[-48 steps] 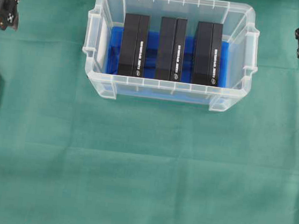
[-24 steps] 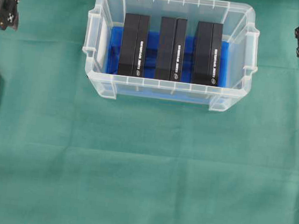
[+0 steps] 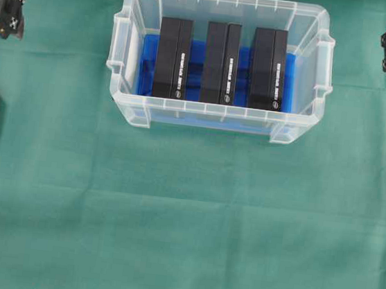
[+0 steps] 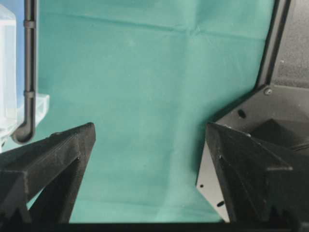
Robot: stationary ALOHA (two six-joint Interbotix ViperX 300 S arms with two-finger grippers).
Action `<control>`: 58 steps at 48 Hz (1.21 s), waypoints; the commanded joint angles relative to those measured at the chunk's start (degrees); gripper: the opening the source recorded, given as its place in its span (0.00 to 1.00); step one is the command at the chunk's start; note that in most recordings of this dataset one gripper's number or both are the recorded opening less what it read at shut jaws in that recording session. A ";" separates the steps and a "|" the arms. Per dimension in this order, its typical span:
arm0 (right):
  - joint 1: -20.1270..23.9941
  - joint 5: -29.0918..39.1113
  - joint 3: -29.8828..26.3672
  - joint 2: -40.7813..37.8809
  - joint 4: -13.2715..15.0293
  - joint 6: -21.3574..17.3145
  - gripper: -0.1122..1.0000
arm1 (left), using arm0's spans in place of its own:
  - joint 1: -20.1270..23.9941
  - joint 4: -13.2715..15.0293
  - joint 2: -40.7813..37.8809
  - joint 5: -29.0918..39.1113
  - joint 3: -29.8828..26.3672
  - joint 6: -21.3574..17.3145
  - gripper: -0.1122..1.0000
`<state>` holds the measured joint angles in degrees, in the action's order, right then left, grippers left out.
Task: Take out the box from the case.
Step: 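Move the open right gripper over the middle black box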
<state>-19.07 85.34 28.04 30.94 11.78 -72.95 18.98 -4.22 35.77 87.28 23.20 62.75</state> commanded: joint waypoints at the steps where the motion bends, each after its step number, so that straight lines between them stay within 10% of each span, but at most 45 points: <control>1: 0.00 -0.35 -0.53 0.18 0.35 -0.18 0.95 | 0.18 0.00 0.18 -0.09 -0.62 0.09 0.92; 22: 0.79 -8.17 -5.45 -8.09 -0.79 -1.85 0.95 | 0.09 0.00 0.18 0.00 -0.62 0.09 0.92; 58: 5.89 -15.03 -29.44 -33.13 -3.16 -2.37 0.95 | 0.53 0.00 0.44 0.88 -0.44 0.09 0.92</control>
<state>-13.45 70.66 1.58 -1.93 9.05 -75.23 19.34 -4.13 35.86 88.07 23.29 62.84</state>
